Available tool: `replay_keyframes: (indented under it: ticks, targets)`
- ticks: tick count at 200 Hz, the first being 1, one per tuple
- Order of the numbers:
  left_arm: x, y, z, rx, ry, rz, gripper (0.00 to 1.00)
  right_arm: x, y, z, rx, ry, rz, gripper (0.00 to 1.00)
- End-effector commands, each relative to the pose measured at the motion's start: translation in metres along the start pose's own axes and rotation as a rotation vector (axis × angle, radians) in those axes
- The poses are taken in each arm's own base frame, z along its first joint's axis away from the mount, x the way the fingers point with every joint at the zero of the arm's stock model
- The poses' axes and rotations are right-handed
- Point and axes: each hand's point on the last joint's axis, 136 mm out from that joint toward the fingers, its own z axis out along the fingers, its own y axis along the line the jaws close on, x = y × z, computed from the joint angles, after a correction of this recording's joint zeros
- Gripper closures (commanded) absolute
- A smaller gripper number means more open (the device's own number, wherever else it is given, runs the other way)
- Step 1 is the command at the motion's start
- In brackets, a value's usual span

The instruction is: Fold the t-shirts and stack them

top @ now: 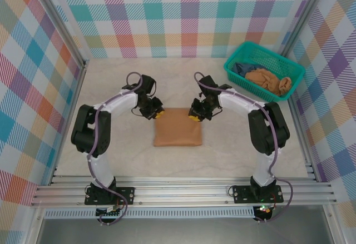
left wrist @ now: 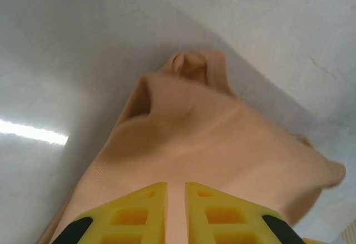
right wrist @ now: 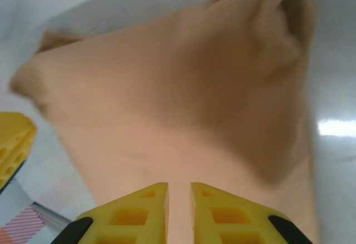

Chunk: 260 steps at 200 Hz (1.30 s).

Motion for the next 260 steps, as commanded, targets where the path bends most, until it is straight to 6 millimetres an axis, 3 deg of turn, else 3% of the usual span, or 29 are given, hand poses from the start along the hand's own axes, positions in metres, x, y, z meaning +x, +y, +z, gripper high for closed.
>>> replay_keyframes:
  ticks: [1, 33, 52, 65, 79, 91, 103, 111, 138, 150, 171, 187, 228, 260]
  targets:
    - [-0.015, -0.014, 0.009, -0.010, -0.010, 0.073, 0.84, -0.012, -0.018, 0.018, 0.036, 0.020, 0.068, 0.84]
    - [-0.036, -0.011, 0.032, -0.061, 0.001, 0.082, 0.84, -0.013, -0.035, 0.038, 0.088, 0.060, 0.087, 0.81]
    - [-0.050, -0.016, 0.028, -0.054, -0.029, 0.080, 0.83, -0.016, -0.037, 0.046, 0.097, 0.064, 0.094, 0.80]
    - [-0.063, -0.022, 0.003, -0.072, -0.113, 0.102, 0.82, -0.020, -0.032, 0.049, 0.083, 0.060, 0.098, 0.80]
    - [-0.074, -0.025, -0.044, -0.099, -0.255, 0.120, 0.77, -0.025, -0.023, 0.052, 0.057, 0.059, 0.118, 0.80]
    - [-0.075, -0.023, -0.083, -0.104, -0.338, 0.101, 0.66, -0.030, -0.013, 0.057, 0.032, 0.060, 0.138, 0.80]
    - [-0.064, -0.013, -0.107, -0.106, -0.349, 0.050, 0.56, -0.035, 0.003, 0.065, 0.000, 0.063, 0.156, 0.80]
    - [-0.050, -0.005, -0.113, -0.095, -0.316, 0.001, 0.53, -0.037, 0.014, 0.072, -0.025, 0.072, 0.173, 0.80]
    - [0.011, 0.029, -0.101, 0.006, -0.185, -0.235, 0.47, -0.044, 0.052, 0.095, -0.102, 0.086, 0.220, 0.80]
    - [0.029, 0.044, -0.099, 0.051, -0.186, -0.357, 0.46, -0.044, 0.063, 0.102, -0.108, 0.093, 0.248, 0.82]
    - [0.052, 0.052, -0.099, 0.150, -0.225, -0.517, 0.42, -0.040, 0.077, 0.111, -0.138, 0.107, 0.317, 0.83]
    - [0.061, 0.051, -0.092, 0.189, -0.225, -0.594, 0.39, -0.042, 0.084, 0.099, -0.154, 0.074, 0.314, 0.83]
    - [0.076, 0.048, -0.063, 0.201, -0.258, -0.791, 0.27, -0.051, 0.099, 0.018, -0.274, -0.063, 0.158, 0.68]
    - [0.079, 0.040, -0.033, 0.249, -0.279, -0.929, 0.27, -0.038, 0.077, -0.029, -0.332, -0.074, 0.121, 0.63]
